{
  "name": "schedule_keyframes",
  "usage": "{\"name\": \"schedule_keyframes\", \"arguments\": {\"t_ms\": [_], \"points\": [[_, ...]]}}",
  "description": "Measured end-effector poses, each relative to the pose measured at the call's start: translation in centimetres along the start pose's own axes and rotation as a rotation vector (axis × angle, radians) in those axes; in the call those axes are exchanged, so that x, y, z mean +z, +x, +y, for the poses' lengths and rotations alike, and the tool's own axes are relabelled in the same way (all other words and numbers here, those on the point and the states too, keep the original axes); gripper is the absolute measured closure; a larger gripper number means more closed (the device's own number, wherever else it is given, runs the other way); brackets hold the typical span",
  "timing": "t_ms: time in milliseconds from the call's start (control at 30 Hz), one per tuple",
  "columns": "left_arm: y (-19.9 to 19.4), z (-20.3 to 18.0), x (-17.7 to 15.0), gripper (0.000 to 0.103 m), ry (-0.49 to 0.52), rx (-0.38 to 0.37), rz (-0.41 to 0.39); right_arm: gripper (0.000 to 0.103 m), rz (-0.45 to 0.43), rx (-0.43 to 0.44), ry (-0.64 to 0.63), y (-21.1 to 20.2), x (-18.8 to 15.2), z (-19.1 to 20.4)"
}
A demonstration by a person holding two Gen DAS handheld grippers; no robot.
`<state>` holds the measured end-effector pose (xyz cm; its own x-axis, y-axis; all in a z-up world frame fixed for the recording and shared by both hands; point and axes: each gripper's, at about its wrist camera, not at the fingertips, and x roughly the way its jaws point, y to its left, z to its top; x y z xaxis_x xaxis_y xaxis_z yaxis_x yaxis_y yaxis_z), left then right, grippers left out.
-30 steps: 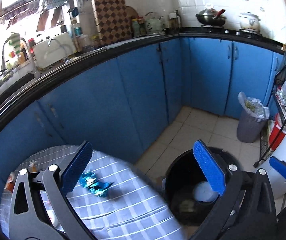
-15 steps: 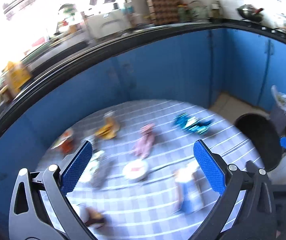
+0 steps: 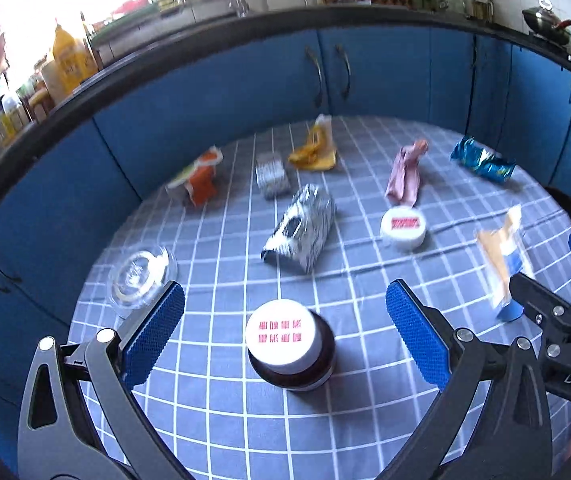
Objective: Collect trash
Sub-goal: 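Grasp the brown bottle with the left tool while the right tool grasps the blue paper cup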
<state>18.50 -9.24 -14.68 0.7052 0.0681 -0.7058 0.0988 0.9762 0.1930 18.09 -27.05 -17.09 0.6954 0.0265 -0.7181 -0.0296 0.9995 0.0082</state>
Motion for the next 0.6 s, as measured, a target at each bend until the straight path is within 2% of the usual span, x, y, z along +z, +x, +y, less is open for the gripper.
{"name": "schedule_keyframes", "arguments": {"t_ms": [300, 400, 467, 533, 600], "points": [[1.9, 2.0, -0.8, 0.004, -0.021, -0.048, 0.034, 0.014, 0.055, 0.003, -0.014, 2.9, 0.4, 1.7], [1.8, 2.1, -1.3, 0.007, -0.016, -0.050, 0.038, 0.015, 0.060, -0.008, -0.037, 3.2, 0.5, 2.4], [1.6, 2.1, -1.6, 0.010, -0.012, -0.054, 0.042, 0.021, 0.063, -0.003, -0.047, 3.3, 0.4, 2.6], [1.4, 2.2, -2.0, 0.017, -0.015, -0.057, 0.044, 0.040, 0.081, 0.018, -0.044, 3.5, 0.3, 2.6], [1.3, 2.3, -2.2, 0.025, -0.020, -0.070, 0.052, 0.048, 0.082, 0.029, -0.035, 3.4, 0.4, 2.4]]}}
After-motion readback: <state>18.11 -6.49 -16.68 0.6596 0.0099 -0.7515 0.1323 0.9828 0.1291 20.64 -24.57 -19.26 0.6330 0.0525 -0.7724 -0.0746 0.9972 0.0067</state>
